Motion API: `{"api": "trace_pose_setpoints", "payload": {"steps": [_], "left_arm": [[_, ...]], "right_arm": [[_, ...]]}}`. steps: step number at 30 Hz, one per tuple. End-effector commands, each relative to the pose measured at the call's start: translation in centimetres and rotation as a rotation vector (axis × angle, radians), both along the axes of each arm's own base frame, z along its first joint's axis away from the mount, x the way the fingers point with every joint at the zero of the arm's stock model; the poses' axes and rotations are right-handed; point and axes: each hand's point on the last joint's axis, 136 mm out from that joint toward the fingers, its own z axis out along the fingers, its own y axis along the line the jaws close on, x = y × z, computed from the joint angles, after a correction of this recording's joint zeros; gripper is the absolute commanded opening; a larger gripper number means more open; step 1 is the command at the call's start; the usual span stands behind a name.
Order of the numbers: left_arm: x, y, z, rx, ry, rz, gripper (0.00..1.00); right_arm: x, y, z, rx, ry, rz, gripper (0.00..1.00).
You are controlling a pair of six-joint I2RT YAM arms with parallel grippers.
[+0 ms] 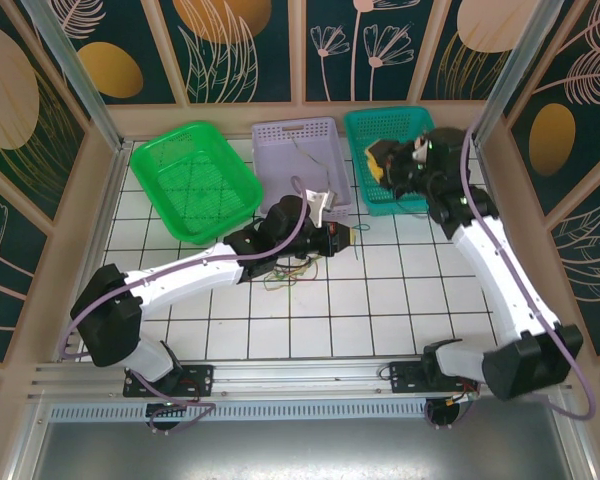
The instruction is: Untangle the cables
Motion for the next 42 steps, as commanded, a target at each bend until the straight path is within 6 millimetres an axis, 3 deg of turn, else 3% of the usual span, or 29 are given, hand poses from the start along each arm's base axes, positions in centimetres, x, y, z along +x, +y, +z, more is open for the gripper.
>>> {"api": "trace_pose_setpoints", "payload": {"steps": [1, 5, 9, 14, 19, 26, 29, 32, 35, 37, 42], "left_arm": [[0.2, 0.3, 2.7, -0.038, -0.052, 0.023, 0.0], [0.1, 0.3, 2.6, -0.04, -0.055, 0.018, 0.0], [0.0, 0.1, 2.7, -0.041, -0.059, 0.004, 0.0], [0.0, -0.2, 3.1, -0.051, -0.065, -0.007, 0.0], [-0.3, -0.5, 3.4, -0.076, -0.058, -0.027, 0.0], [-0.5, -0.7, 3.7, -0.087, -0.056, -0.042, 0.0], [-0.5, -0.7, 3.8, -0.09, -0.056, -0.042, 0.0], [-0.5, -0.8, 3.8, -0.088, -0.055, -0.043, 0.0], [-0.6, -0.9, 3.6, -0.089, -0.049, -0.051, 0.0], [-0.5, -1.0, 3.6, -0.089, -0.045, -0.05, 0.0], [-0.6, -1.3, 3.5, -0.099, -0.036, -0.06, 0.0]], "right_arm": [[-5.0, 1.0, -2.7, 0.137, 0.176, 0.017, 0.45], [-8.5, 1.4, -4.6, 0.298, 0.282, -0.027, 0.49], [-8.9, 1.3, -5.4, 0.386, 0.306, -0.057, 0.5], [-9.0, 1.4, -6.7, 0.37, 0.345, -0.078, 0.5], [-7.2, 1.3, -7.4, 0.419, 0.314, -0.121, 0.49], [-4.1, 1.7, -6.5, 0.355, 0.265, -0.124, 0.46], [-3.5, 1.0, -6.7, 0.32, 0.257, -0.135, 0.41], [-3.1, 0.5, -6.6, 0.294, 0.235, -0.147, 0.29], [-2.8, 0.8, -6.4, 0.278, 0.224, -0.131, 0.15], [-2.5, 0.9, -6.1, 0.264, 0.203, -0.12, 0.0], [-1.8, 0.4, -4.6, 0.126, 0.11, -0.104, 0.0]]}}
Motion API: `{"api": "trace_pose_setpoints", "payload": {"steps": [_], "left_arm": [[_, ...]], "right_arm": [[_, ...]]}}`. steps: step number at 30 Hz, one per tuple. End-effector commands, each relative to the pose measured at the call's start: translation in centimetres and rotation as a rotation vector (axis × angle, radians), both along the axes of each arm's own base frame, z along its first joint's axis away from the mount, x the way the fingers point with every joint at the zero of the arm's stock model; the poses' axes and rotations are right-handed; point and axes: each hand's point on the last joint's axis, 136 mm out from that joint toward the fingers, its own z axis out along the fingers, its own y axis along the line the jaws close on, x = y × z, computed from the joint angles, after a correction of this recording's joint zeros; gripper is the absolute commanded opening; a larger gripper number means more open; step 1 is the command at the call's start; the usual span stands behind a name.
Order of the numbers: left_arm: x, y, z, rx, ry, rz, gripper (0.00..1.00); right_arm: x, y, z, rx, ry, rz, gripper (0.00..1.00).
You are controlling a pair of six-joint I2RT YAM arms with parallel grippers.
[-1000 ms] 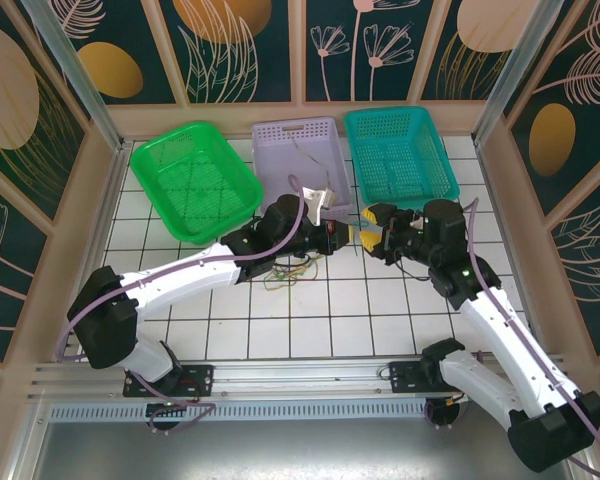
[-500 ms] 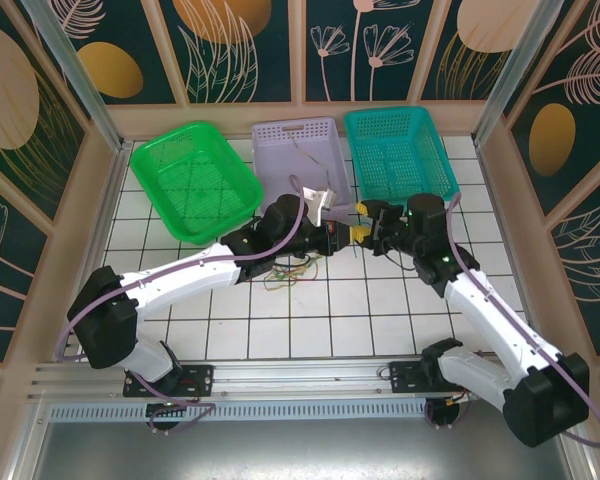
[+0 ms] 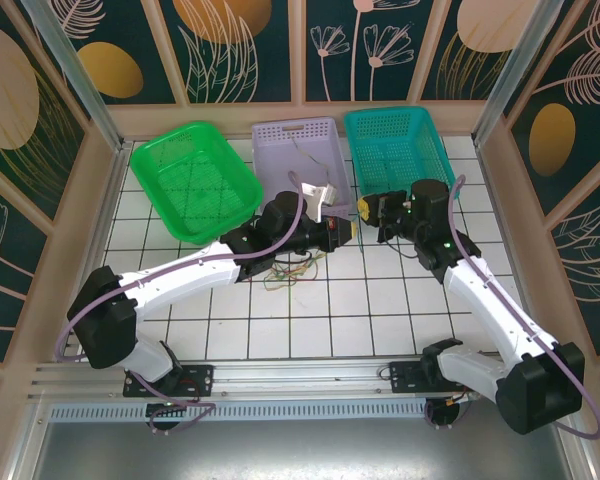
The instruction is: Untangle the cables
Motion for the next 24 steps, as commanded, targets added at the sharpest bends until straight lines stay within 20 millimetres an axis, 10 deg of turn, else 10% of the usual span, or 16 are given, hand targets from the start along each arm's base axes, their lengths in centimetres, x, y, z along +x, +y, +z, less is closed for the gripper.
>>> {"api": "trace_pose_setpoints", "payload": {"steps": [1, 6, 15, 24], "left_arm": [[-0.8, -1.1, 1.3, -0.048, 0.0, -0.058, 0.0], [-1.3, -1.9, 0.9, -0.064, 0.021, -0.106, 0.03], [0.2, -0.6, 2.1, -0.098, -0.048, 0.01, 0.61], [0.0, 2.4, 1.9, -0.136, -0.3, 0.084, 0.64]], "right_arm": [[1.4, -0.6, 3.3, -0.129, -0.148, 0.011, 0.0], [2.4, 0.3, 6.3, -0.221, -0.267, 0.09, 0.0], [2.0, 1.0, 7.5, -0.082, -0.221, 0.068, 0.0], [0.5, -0.3, 6.4, 0.169, 0.046, -0.115, 0.0]]}}
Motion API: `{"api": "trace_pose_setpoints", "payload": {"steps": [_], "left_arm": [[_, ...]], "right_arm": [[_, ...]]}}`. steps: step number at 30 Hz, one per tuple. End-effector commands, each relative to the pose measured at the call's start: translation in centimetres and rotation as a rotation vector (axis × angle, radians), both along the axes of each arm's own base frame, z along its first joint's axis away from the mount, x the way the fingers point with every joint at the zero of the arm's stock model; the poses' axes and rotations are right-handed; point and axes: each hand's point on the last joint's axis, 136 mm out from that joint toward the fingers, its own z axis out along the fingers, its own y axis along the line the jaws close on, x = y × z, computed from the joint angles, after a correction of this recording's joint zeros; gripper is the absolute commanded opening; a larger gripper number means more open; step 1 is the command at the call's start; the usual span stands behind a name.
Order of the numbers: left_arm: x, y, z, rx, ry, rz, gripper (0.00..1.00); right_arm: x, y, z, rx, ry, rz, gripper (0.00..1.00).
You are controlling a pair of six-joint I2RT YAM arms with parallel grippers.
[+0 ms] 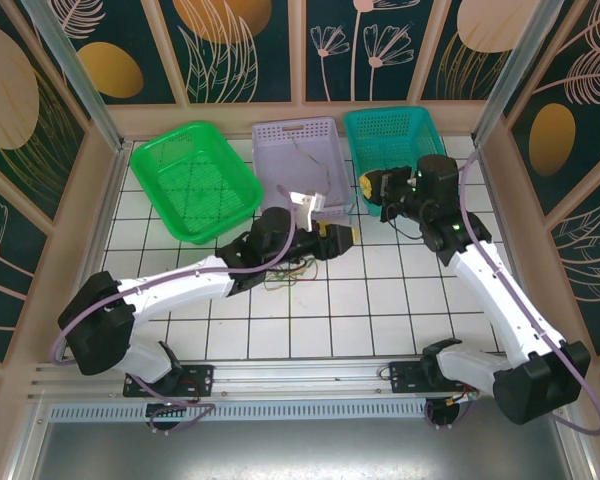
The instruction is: Untangle the cables
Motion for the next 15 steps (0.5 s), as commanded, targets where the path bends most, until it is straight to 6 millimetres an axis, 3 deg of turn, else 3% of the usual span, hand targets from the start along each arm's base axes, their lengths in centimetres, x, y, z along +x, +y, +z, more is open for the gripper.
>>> {"api": "trace_pose_setpoints", "payload": {"steps": [1, 12, 15], "left_arm": [[0.3, 0.7, 2.8, -0.055, -0.211, 0.038, 0.65], [3.0, -0.7, 2.4, 0.058, -0.376, 0.096, 0.67], [3.7, -0.8, 0.8, 0.126, -0.389, 0.111, 0.67]], "right_arm": [[-0.4, -0.2, 0.8, 0.133, 0.085, -0.075, 0.0], [-1.4, 0.6, 1.7, 0.218, 0.128, -0.067, 0.0], [-1.6, 0.6, 2.0, 0.227, 0.13, -0.067, 0.0]]}}
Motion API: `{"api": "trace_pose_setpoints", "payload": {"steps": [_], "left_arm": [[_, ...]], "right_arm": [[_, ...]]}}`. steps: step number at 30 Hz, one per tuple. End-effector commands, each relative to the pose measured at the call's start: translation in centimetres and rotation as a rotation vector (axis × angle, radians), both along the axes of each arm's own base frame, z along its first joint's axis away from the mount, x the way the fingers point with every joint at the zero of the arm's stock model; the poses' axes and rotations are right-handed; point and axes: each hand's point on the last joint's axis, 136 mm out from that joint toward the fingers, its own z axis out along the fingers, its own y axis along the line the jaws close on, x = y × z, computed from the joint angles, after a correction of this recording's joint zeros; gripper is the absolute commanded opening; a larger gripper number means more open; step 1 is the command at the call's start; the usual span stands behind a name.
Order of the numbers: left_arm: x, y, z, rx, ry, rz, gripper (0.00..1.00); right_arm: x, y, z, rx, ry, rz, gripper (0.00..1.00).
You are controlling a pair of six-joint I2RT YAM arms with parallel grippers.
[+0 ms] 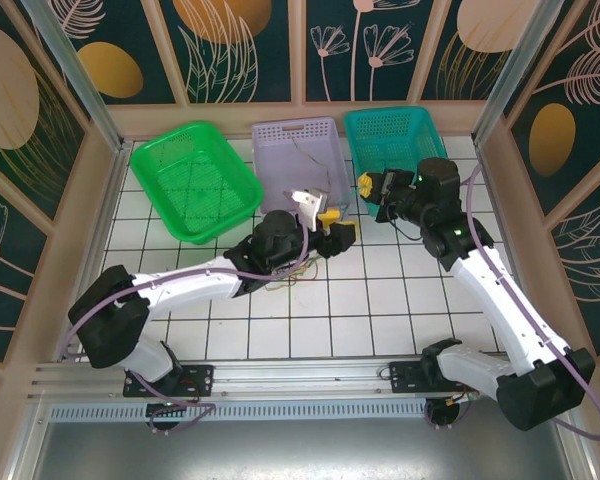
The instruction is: Untangle the cables
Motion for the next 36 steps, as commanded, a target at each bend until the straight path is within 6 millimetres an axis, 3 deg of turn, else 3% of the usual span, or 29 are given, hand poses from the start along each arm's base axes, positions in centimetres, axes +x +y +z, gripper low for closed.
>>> {"api": "trace_pose_setpoints", "payload": {"steps": [1, 6, 8, 10, 12, 16, 20, 26, 30, 36], "left_arm": [[1.5, -0.3, 1.4, 0.038, -0.111, 0.059, 0.67], [2.6, -0.4, 0.8, 0.071, -0.135, 0.103, 0.59], [2.8, -0.5, 1.0, 0.063, -0.137, 0.111, 0.45], [2.7, -0.7, 1.3, 0.049, -0.136, 0.1, 0.2], [2.2, -0.8, 1.3, 0.038, -0.125, 0.074, 0.01], [0.6, -0.3, 0.7, 0.031, -0.078, 0.018, 0.0], [-2.2, 0.0, -0.6, 0.041, -0.003, -0.092, 0.0], [-6.5, -0.6, -2.3, 0.096, 0.072, -0.233, 0.0], [-8.4, -1.3, -2.7, 0.097, 0.114, -0.305, 0.0], [-9.7, -1.9, -2.9, 0.104, 0.136, -0.339, 0.0]], "right_arm": [[-0.8, 0.1, 1.5, 0.042, -0.01, -0.002, 0.0], [-1.0, 0.4, 2.0, 0.051, -0.014, 0.005, 0.0], [-1.1, 0.5, 2.1, 0.054, -0.014, 0.006, 0.0], [-1.0, 0.4, 2.0, 0.052, -0.014, 0.0, 0.0], [-0.8, -0.2, 2.1, 0.038, -0.036, -0.029, 0.0], [0.9, -2.1, 2.5, -0.051, -0.156, -0.084, 0.0], [3.4, -3.9, 4.2, -0.206, -0.398, -0.112, 0.0], [6.1, -4.8, 9.9, -0.536, -0.832, -0.095, 0.0], [6.1, -4.4, 13.1, -0.729, -1.096, -0.096, 0.0], [5.1, -3.4, 14.4, -0.897, -1.337, -0.049, 0.0]]}}
